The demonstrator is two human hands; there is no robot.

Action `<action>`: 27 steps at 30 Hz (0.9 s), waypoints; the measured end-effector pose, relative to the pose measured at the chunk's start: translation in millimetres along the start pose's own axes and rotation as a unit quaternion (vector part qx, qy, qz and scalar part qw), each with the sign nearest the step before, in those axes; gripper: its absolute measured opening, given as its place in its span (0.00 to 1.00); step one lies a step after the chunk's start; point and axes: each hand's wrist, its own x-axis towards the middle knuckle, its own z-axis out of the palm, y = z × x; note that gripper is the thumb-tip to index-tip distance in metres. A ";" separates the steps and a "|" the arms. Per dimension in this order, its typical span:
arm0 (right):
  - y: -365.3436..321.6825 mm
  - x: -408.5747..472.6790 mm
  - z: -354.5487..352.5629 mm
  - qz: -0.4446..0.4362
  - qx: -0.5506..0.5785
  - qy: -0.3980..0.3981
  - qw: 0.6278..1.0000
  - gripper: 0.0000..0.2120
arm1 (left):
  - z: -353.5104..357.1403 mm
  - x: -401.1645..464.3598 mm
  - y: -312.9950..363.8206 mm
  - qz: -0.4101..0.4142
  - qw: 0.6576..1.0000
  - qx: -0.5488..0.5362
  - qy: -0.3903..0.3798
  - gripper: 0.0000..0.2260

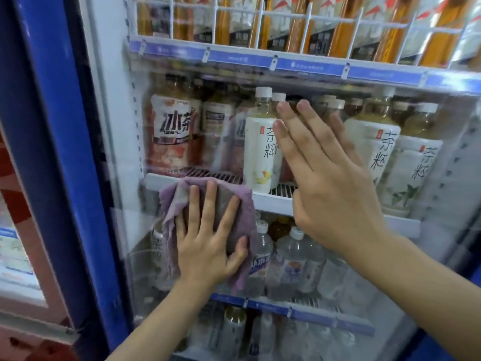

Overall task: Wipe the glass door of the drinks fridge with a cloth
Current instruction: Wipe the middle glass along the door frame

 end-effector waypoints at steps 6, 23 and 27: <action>6.2 -41.0 -16.1 0.089 0.064 0.032 0.993 0.36 | -18.2 66.6 8.5 -0.007 1.000 -0.008 0.014 0.35; -20.3 -80.2 -4.9 0.260 0.111 -0.032 0.959 0.37 | 0.6 12.0 41.2 -0.004 1.000 -0.003 0.005 0.38; -12.1 -92.5 -10.9 0.257 0.144 -0.012 0.955 0.36 | -10.8 59.8 45.0 0.007 1.000 -0.001 0.011 0.36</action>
